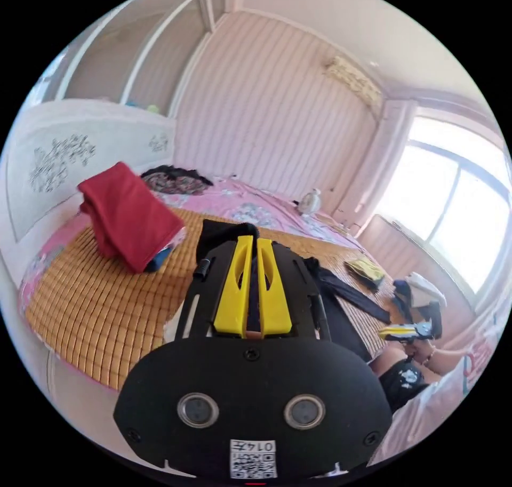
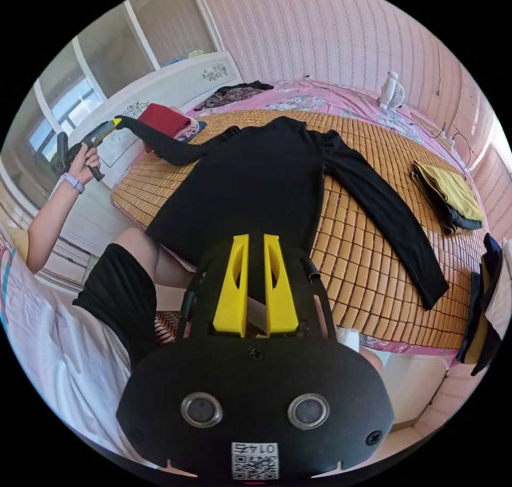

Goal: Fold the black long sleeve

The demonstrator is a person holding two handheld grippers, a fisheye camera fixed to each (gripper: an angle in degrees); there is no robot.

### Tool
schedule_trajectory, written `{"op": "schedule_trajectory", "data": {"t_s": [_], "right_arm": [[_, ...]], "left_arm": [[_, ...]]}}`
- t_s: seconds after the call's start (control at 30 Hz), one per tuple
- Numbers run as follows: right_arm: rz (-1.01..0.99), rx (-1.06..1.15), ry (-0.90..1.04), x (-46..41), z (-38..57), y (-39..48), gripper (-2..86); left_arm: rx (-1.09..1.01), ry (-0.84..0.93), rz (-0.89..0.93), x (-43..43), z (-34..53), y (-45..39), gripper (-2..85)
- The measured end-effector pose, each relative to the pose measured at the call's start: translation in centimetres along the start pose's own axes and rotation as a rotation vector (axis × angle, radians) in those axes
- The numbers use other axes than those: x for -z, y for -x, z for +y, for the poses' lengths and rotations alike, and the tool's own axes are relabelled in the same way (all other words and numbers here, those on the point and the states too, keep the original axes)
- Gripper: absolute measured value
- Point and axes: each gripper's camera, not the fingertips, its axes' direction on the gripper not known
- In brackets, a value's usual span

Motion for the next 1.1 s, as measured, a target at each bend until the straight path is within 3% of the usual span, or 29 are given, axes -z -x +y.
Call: {"op": "schedule_trajectory", "data": {"t_s": [0.13,0.27,0.37,0.5,0.73,0.9,1.1], "right_arm": [[-0.046,-0.028,-0.041,0.7,0.7,0.2,6.0],[0.013,-0.057,0.035,0.3,2.6,-1.2,7.2],[0.049,-0.064,0.125,-0.4,3.9,-2.5,7.9],[0.044,-0.042,0.169,-1.6,3.3,-3.8,8.0],[-0.067,0.185,0.101,-6.2,-8.3,-2.6,7.9],[-0.102,0.347,0.096,-13.8,-22.0,0.5,8.1],[-0.097,0.253,0.165,-23.5,-30.9,1.1,8.3]], "left_arm": [[-0.238,0.136,0.459,-4.9,0.7,-11.2,-0.3],[-0.228,0.416,0.605,-11.1,6.4,-15.0,-0.5],[-0.046,0.529,0.648,-13.9,11.0,-12.4,-0.9],[0.081,0.558,0.499,-14.3,12.9,-7.7,-0.8],[-0.066,0.504,0.025,-17.4,9.9,-3.7,3.7],[-0.153,0.511,-0.067,-23.2,8.2,-3.6,5.5],[-0.212,0.648,-0.107,-30.1,8.3,-3.6,6.4]]}}
